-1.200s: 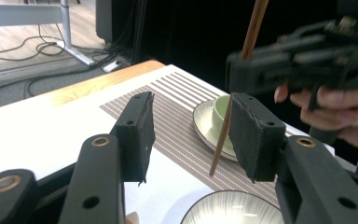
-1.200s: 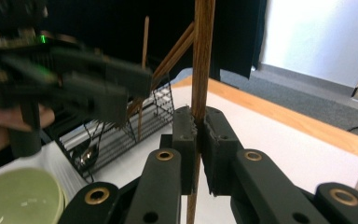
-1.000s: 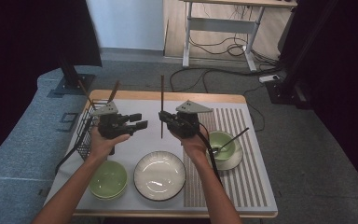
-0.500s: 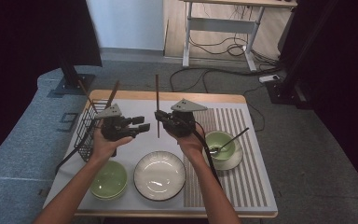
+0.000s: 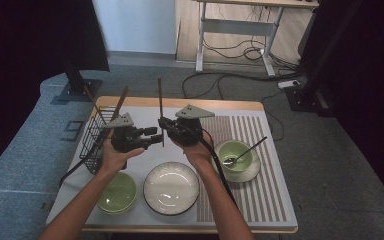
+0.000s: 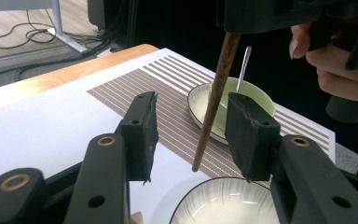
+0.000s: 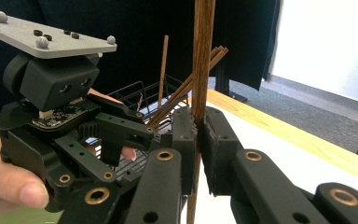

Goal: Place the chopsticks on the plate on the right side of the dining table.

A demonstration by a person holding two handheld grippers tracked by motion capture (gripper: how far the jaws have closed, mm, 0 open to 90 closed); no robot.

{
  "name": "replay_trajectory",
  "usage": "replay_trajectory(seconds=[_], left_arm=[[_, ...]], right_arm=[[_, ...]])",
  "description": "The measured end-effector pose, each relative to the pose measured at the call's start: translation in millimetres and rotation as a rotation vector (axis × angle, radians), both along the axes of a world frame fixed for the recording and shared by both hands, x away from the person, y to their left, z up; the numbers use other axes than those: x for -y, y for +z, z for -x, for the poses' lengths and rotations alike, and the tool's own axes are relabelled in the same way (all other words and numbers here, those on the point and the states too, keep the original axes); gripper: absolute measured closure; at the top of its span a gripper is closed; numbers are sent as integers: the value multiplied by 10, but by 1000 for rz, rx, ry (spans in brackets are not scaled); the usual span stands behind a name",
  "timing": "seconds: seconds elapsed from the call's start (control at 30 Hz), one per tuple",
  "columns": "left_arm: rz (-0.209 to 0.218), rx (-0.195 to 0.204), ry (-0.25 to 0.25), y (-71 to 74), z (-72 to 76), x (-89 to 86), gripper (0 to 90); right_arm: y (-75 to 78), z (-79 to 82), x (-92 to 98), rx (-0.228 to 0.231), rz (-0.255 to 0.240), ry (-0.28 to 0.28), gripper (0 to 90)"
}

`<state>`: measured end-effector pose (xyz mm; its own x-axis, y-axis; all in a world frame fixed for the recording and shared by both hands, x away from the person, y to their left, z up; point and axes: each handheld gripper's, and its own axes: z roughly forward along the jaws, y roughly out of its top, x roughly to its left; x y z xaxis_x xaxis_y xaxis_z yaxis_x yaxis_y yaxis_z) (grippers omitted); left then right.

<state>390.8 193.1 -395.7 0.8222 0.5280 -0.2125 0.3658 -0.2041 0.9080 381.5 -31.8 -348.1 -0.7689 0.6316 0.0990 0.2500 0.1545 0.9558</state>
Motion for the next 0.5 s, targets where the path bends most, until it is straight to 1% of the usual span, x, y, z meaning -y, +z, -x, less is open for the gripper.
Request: replay_trajectory(seconds=[0.1,0.17,0.3,0.5], left_arm=[[-4,-4,-3,-13,-6,12,582],[-7,-15,-6,-22,-9,20,621],[-12,-24,-15,-35,-14,30,688],[-33,-38,-28,-63,-14,53,797]], right_arm=[[-8,-5,-38,1,10,4,844],[-9,0,-60,-3,9,12,844],[-24,3,-98,-7,4,21,844],[-54,-3,-137,-13,4,28,844]])
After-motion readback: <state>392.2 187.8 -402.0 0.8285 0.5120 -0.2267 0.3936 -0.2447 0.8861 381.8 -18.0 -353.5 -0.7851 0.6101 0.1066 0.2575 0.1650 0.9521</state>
